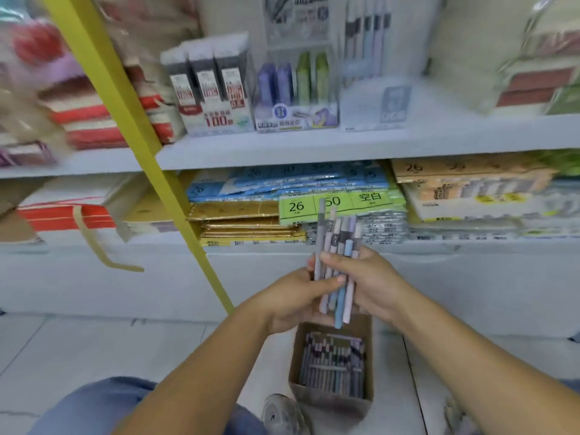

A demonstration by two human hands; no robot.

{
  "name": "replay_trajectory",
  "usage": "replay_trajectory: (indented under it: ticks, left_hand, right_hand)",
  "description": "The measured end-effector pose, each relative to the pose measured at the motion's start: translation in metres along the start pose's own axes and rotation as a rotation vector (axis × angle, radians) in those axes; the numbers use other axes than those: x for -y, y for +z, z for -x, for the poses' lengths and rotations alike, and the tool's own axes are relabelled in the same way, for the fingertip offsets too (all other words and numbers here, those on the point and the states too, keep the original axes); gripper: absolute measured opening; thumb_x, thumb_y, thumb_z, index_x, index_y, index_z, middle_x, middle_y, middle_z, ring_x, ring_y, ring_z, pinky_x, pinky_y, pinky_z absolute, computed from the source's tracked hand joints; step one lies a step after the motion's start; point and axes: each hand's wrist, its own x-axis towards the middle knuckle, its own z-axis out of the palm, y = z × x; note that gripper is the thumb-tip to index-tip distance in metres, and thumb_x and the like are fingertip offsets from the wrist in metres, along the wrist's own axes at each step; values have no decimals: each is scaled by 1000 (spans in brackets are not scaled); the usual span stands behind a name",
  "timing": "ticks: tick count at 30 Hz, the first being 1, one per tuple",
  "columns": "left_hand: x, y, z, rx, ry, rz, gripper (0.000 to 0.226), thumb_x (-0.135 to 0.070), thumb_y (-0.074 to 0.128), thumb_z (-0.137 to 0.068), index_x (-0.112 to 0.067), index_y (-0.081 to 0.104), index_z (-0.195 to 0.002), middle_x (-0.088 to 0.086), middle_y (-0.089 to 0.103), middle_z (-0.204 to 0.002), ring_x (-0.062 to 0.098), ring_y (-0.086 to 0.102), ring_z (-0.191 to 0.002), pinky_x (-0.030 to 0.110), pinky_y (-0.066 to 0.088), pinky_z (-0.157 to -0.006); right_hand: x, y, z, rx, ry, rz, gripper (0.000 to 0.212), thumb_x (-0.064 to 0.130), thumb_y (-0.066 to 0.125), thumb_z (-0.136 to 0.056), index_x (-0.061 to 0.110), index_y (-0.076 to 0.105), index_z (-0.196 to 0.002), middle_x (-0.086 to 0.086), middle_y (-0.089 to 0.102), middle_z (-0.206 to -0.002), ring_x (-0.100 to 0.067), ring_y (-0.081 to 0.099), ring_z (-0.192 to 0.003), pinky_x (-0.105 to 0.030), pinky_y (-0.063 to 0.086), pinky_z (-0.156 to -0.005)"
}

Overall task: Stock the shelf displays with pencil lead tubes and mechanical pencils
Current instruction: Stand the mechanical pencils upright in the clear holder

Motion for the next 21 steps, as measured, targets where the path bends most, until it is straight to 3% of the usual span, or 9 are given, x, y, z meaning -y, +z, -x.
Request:
replay_trajectory:
  ticks: [5,10,12,15,17,19,21]
  left_hand:
    - [-85,19,26,127,161,-78,41,-35,63,-90,-14,60,-124,6,75,-105,25,70,-108,47,58,-91]
    - [-150,37,38,61,324,-232,19,-34,61,-95,-18,71,-100,4,75,-93,18,72,-93,45,56,-93]
    - [-171,40,36,14,398,-264,16,-31,60,-96,-20,71,-90,1,74,-86,15,70,-85,42,54,-89]
    - [-197,43,30,-17,480,-208,16,-26,58,-100,-15,66,-91,1,68,-79,13,66,-76,39,58,-86]
    - [-210,45,24,-30,529,-128,14,-25,59,-98,-12,61,-98,1,61,-74,12,61,-69,44,60,-86]
    - [-219,45,18,-56,564,-91,25,-29,63,-93,-10,59,-109,1,58,-72,11,58,-66,45,61,-83]
    - [-224,40,13,-76,591,-101,38,-31,65,-90,-9,59,-120,0,57,-71,11,57,-66,42,61,-78]
  right_hand:
    - [92,29,23,-56,-317,411,6,21,65,-89,23,70,-93,-2,76,-95,-18,73,-88,-32,59,-73]
    - [171,49,27,-65,-486,680,14,29,64,-91,19,70,-98,2,76,-91,-20,73,-84,-48,57,-80]
    - [195,52,22,-57,-532,720,15,29,65,-90,17,69,-97,-1,76,-87,-20,73,-80,-44,59,-76]
    - [222,52,12,-67,-621,780,8,33,67,-89,28,68,-83,3,74,-73,-10,68,-60,-23,53,-54]
    - [236,48,3,-86,-675,725,3,35,67,-87,37,69,-86,8,74,-79,-3,68,-68,-14,50,-60]
    - [250,40,-8,-158,-703,589,13,35,64,-88,34,68,-101,6,73,-86,-6,68,-77,-23,52,-71]
    - [261,34,-16,-180,-678,498,23,28,60,-93,25,63,-115,-1,72,-86,-14,69,-76,-30,54,-70]
